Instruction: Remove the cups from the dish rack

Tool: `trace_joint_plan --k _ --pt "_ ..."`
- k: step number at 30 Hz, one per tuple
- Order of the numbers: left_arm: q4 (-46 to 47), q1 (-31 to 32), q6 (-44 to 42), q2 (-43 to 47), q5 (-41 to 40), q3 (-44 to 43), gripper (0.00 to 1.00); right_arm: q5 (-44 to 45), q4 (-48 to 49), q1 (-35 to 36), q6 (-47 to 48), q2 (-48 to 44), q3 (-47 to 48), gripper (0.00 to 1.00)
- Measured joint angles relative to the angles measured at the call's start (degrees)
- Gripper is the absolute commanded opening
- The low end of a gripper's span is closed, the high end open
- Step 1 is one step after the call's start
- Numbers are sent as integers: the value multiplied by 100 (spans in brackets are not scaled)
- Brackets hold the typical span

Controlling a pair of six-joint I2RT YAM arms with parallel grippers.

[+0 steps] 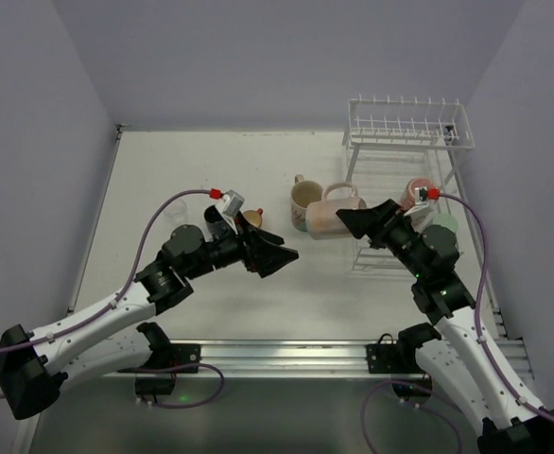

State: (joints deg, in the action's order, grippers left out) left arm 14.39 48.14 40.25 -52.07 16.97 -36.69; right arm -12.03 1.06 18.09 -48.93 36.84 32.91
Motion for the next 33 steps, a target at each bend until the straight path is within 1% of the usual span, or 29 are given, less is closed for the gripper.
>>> trace_joint_plan --k 3,6,9,13,14,15,18,20,21,23,24,25,26,27,28,29,30,31,33 --pt "415 0 367 0 24 92 89 -415 422 37 -579 -227 -278 48" --pt "791 0 603 -13 24 96 89 -737 826 72 -1010 -337 -354 48" --pt "1198 0 789 -162 85 96 88 -1005 1327 140 -1335 -315 -422 48" --pt "1443 15 970 -505 157 96 86 -1340 1847 251 -1652 -74 -498 48" --pt "1480 17 994 -573 175 96 86 -1401 1928 286 -1703 9 -507 48" --pt "1517 22 1016 -623 181 96 82 -1464 2022 332 -1746 98 -520 49" --pt "1703 33 1054 -697 216 96 77 -1504 2201 501 -1843 358 -531 49" --pt "1888 33 1132 -710 232 96 68 -1521 2391 643 -1917 540 -566 49" --pt "1989 33 1158 -710 236 96 55 -1539 2487 708 -1954 625 -597 49" --pt "2124 22 1185 -710 214 138 41 -1574 2758 833 -2122 772 -640 50" --pt "2192 22 1211 -710 195 190 32 -1574 2881 868 -2162 826 -647 51" --pt "2253 24 1244 -710 192 238 12 -1578 3021 933 -2201 896 -649 56" --pt "2299 35 1327 -706 212 280 3 -1574 3150 994 -2262 962 -658 60" --pt "2439 37 1445 -675 245 315 0 -1604 3316 1016 -2371 1019 -697 67" --pt "2509 39 1471 -616 260 319 0 -1602 3484 1058 -2481 1060 -721 75" --pt "2500 42 1427 -546 264 319 0 -1587 3598 1099 -2535 1078 -721 90" --pt "2435 66 1362 -470 243 317 0 -1580 3652 1145 -2553 1080 -723 97" --pt "2326 83 1283 -393 216 315 0 -1580 3681 1187 -2549 1078 -734 99" --pt "1860 120 1095 -229 140 234 0 -1556 3585 1228 -2503 1069 -739 99"
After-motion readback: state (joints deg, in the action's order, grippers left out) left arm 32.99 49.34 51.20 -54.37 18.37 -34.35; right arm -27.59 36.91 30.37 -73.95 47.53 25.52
